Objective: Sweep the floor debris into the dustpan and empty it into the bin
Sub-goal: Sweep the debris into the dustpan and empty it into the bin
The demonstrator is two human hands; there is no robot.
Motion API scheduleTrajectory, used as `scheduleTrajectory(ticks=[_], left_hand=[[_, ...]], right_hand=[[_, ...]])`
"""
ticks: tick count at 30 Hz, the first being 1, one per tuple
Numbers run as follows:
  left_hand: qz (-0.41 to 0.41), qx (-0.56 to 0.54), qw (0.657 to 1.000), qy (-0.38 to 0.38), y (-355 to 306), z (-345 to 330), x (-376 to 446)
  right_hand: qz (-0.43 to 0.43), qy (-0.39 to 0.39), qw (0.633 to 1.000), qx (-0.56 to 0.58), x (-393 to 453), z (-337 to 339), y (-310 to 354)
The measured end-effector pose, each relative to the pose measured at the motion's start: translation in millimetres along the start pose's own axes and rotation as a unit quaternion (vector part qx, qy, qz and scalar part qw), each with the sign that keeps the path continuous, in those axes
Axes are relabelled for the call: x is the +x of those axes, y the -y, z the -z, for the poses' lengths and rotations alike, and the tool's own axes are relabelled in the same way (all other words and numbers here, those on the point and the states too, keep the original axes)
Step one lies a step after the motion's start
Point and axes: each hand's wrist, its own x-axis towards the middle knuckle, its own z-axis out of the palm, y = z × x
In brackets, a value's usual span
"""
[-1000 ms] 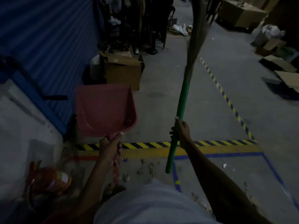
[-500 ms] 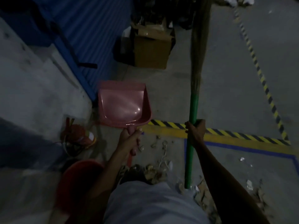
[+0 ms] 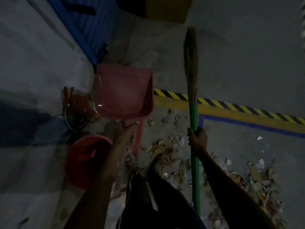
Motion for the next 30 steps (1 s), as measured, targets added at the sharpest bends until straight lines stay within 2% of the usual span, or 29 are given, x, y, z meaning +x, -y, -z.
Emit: scheduleTrajectory(ticks=[3, 8, 15, 19, 23, 27, 30], left_hand=[[0.011, -0.004, 1.0, -0.018, 35.1, -0.4, 60.3], [0.058, -0.009, 0.998, -0.003, 102.4, -5.6, 142.0], [0.14, -0.064, 0.987, 0.038, 166.2, -13.8, 204.4], [0.159, -0.085, 0.983, 0.023, 186.3, -4.7, 231.2], [0.146, -0.092, 0.985, 0.004, 188.2, 1.6, 250.8], [0.12, -0.106, 0.987, -0.023, 187.2, 13.3, 263.2], [0.104, -0.102, 0.988, -0.047, 185.2, 21.0, 268.9]], right_hand=[[0.005, -0.003, 1.0, -0.019, 26.6, -49.0, -29.7], [0.03, 0.003, 0.999, -0.029, 61.6, -141.2, -68.7], [0.063, 0.028, 0.995, -0.075, 81.7, -240.9, -124.3], [0.068, 0.074, 0.989, -0.104, 81.3, -277.8, -145.4], [0.054, 0.163, 0.982, -0.076, 86.6, -299.3, -156.1], [-0.008, 0.265, 0.959, -0.094, 94.8, -311.0, -147.5], [-0.077, 0.282, 0.947, -0.131, 105.1, -317.9, -144.0]])
